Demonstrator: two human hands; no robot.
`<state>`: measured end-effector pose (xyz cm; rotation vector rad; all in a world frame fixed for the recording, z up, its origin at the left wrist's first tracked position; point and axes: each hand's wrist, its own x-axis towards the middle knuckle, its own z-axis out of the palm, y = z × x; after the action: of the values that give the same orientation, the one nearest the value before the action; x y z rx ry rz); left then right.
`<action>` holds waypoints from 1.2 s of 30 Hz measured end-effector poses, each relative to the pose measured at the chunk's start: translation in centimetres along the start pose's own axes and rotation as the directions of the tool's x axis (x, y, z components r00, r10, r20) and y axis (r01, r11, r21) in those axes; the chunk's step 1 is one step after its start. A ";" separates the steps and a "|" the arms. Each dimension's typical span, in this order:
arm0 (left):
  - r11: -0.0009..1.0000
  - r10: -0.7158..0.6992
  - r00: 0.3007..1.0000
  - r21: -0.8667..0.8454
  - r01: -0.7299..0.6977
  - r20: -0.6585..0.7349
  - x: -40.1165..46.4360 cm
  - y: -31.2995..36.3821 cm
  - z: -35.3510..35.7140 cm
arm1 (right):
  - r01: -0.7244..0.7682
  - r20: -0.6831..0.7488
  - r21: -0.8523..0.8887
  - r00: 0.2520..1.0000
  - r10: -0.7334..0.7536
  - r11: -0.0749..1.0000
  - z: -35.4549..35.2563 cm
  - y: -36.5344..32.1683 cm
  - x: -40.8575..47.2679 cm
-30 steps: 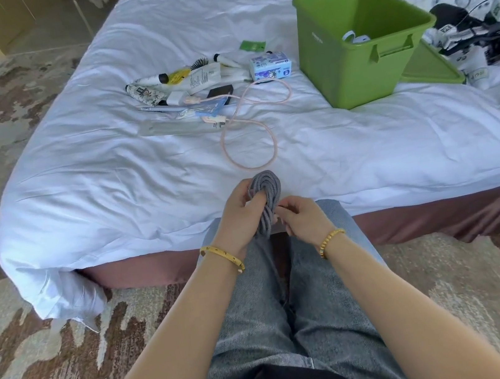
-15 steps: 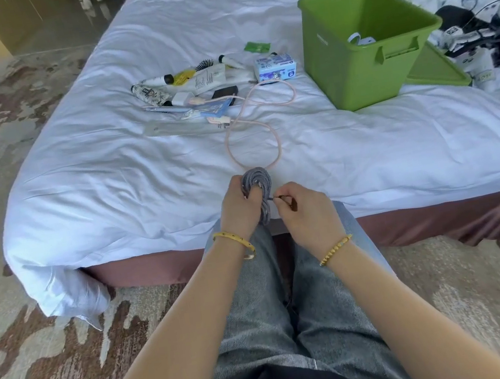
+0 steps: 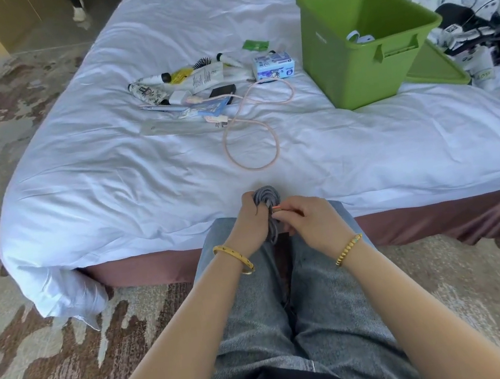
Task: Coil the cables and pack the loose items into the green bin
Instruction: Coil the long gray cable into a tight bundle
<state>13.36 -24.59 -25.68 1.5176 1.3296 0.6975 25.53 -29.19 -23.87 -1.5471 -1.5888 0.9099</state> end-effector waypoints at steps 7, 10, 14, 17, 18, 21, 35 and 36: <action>0.998 0.056 0.989 0.027 -0.053 -0.138 -0.3 -0.2 0.7 | -0.013 0.007 -0.297 1.000 0.016 0.955 0.2 -0.1 0.8; 0.997 0.057 0.991 -0.037 -0.062 -0.124 -0.4 0.4 0.4 | -0.051 -0.024 -0.215 0.999 0.047 0.975 -0.1 -0.6 0.9; 0.956 -0.058 0.998 -0.291 0.047 -0.028 -0.9 1.5 -0.3 | -0.190 0.033 0.049 0.982 0.188 0.981 -1.0 -1.1 1.4; 0.950 0.004 1.000 -0.312 -0.007 -0.011 -1.2 1.8 -0.5 | -0.264 0.081 0.161 0.964 0.254 0.951 -1.3 -1.0 1.4; 0.946 0.017 1.000 -0.324 -0.022 -0.016 -1.3 2.0 -0.5 | -0.293 0.080 0.185 0.956 0.283 0.938 -1.2 -0.8 1.3; 0.937 0.053 0.998 -0.344 -0.064 -0.040 -1.1 2.4 -0.5 | -0.364 0.084 0.372 0.929 0.360 0.854 -0.7 0.0 0.9; 0.843 -0.095 0.992 -0.536 0.036 -0.083 -0.9 2.5 1.0 | -0.181 0.054 0.179 0.983 0.173 0.967 -1.9 1.0 1.1; 0.804 -0.129 0.988 -0.592 0.055 -0.084 -0.8 2.3 0.8 | -0.213 0.124 0.233 0.974 0.188 0.949 -2.0 1.2 1.0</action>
<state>14.78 -25.43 -23.70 0.9096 1.1169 1.0398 27.83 -28.21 -23.96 -1.5243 -1.3423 1.2648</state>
